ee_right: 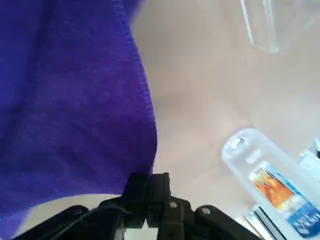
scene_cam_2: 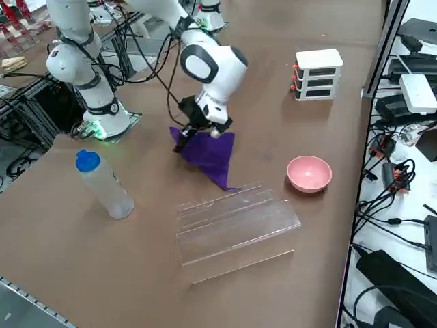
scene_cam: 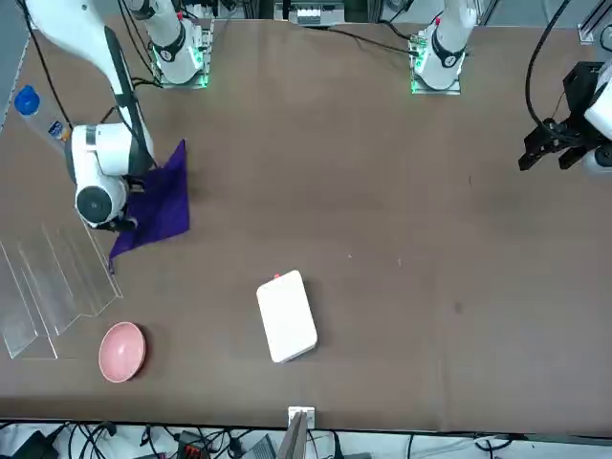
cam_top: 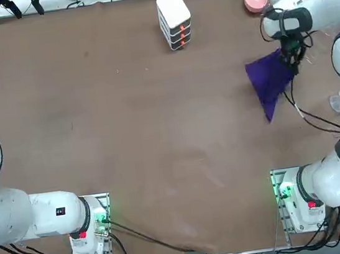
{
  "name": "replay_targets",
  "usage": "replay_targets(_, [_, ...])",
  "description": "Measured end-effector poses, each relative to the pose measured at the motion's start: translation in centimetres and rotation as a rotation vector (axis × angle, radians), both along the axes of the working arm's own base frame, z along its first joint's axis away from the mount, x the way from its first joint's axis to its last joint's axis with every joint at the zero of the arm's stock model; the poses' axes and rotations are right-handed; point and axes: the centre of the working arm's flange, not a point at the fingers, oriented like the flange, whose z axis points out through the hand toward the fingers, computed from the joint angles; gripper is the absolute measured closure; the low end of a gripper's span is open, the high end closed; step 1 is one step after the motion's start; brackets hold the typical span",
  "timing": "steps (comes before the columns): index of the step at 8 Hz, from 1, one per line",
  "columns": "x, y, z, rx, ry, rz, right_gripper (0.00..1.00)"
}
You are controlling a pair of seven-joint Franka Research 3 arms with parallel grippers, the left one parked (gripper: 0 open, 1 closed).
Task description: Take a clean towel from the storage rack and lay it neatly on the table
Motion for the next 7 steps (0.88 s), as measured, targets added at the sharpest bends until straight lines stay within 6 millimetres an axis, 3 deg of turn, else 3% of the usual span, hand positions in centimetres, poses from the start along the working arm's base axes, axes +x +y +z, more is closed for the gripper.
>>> replay_targets(5, [-6.7, -6.9, 0.1, -0.021, 0.083, -0.064, 0.97])
replay_targets(7, [-7.2, -7.8, -0.1, -0.004, 0.054, -0.066, 0.96])
